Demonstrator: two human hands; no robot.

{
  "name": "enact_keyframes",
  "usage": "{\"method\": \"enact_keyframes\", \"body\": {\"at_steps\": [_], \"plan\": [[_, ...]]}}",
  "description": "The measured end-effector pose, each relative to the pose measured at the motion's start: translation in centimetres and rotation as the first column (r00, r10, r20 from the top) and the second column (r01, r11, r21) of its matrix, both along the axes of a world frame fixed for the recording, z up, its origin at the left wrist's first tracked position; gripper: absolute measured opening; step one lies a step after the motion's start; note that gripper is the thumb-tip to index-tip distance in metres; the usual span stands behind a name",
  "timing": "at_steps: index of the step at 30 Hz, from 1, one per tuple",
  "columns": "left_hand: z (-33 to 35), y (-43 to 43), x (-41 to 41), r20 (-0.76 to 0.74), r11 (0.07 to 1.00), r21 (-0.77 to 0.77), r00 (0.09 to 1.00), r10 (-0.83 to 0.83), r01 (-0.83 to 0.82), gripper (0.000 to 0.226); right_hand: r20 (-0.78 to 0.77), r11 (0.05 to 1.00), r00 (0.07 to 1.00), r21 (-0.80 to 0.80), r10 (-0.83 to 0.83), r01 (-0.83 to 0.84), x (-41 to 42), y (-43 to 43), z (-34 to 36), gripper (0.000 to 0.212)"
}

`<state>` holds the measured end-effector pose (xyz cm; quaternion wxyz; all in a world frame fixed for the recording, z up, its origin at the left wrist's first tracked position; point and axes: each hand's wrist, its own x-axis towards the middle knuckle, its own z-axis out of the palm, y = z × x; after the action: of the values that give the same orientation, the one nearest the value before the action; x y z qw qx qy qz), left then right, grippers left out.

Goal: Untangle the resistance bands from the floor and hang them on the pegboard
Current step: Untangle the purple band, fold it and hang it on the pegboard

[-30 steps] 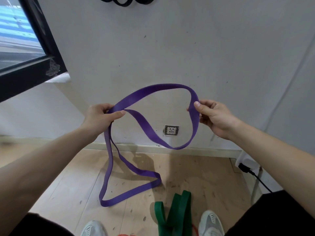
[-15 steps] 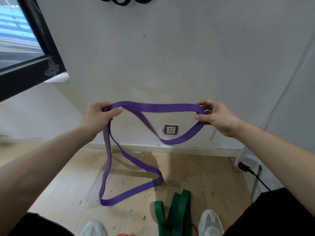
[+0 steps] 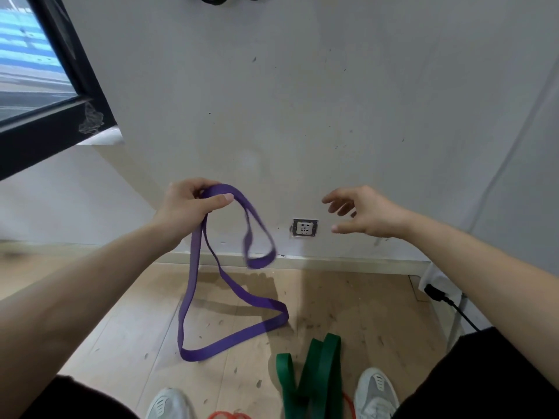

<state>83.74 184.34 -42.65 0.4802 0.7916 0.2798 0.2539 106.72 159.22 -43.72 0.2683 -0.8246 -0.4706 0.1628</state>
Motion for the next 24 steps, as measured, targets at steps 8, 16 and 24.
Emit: {"method": "enact_keyframes", "body": {"at_steps": [8, 16, 24], "plan": [[0.4, -1.0, 0.2, 0.026, 0.999, 0.0, 0.999, -0.033, 0.033, 0.02, -0.322, 0.946, 0.945, 0.321, 0.055, 0.054, -5.6, 3.4, 1.1, 0.035], [1.1, -2.9, 0.1, 0.034, 0.975, 0.023, 0.974, -0.224, 0.223, 0.02, -0.137, 0.949, 0.97, 0.27, 0.203, -0.16, -8.8, 7.0, 0.5, 0.054], [1.3, -2.9, -0.3, 0.035, 0.949, 0.032, 0.948, -0.316, 0.315, 0.038, -0.147, 0.939, 0.972, 0.32, 0.181, -0.127, -6.9, 6.0, 4.0, 0.028]]}}
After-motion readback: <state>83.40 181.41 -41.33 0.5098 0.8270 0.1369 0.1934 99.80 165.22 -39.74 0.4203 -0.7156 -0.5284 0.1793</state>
